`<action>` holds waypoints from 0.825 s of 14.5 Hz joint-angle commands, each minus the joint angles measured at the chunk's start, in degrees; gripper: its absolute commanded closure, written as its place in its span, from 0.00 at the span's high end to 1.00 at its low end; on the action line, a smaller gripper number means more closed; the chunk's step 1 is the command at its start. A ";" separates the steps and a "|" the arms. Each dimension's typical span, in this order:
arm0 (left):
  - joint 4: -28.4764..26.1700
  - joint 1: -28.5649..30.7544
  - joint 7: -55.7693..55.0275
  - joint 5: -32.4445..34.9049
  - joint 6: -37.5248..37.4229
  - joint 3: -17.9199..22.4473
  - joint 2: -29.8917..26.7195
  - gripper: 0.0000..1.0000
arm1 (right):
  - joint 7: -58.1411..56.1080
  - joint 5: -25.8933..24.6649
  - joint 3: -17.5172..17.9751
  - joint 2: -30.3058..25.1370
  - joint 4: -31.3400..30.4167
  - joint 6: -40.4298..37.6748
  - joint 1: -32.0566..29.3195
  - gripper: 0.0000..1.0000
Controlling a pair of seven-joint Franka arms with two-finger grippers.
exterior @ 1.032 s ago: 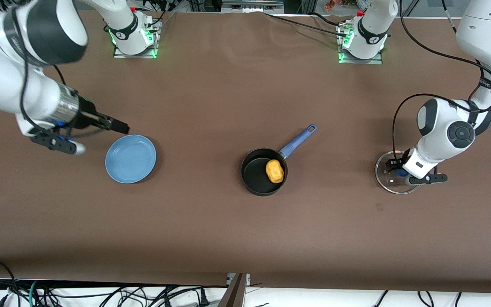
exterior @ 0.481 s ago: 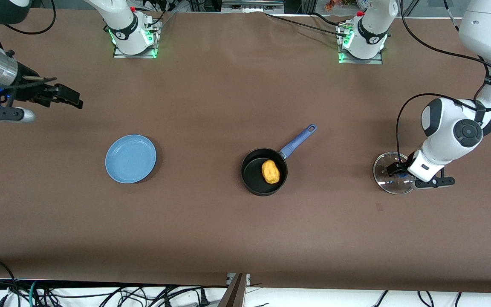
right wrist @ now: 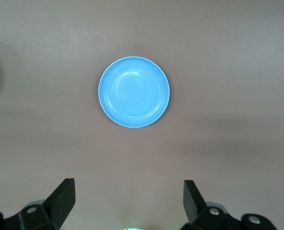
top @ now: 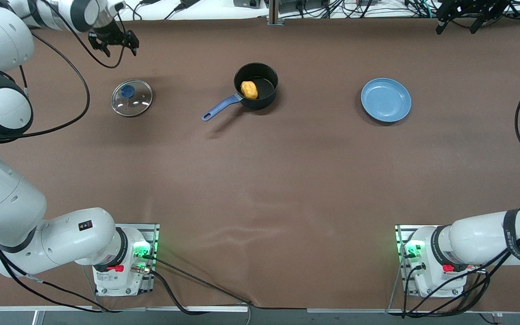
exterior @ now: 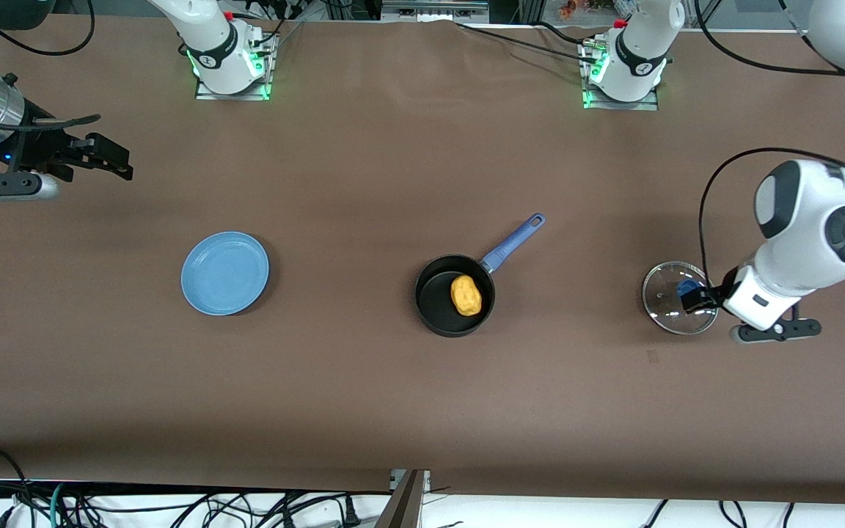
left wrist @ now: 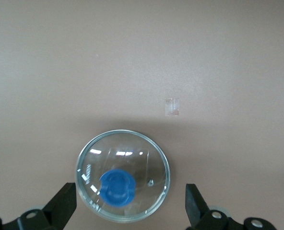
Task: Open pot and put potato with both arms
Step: 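Open the left gripper off the lid and draw it back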
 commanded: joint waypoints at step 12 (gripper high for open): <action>25.84 -0.30 -1.06 -6.91 -31.30 -2.88 -2.62 1.00 | -0.69 -0.65 1.32 -0.41 3.79 -0.04 1.19 0.99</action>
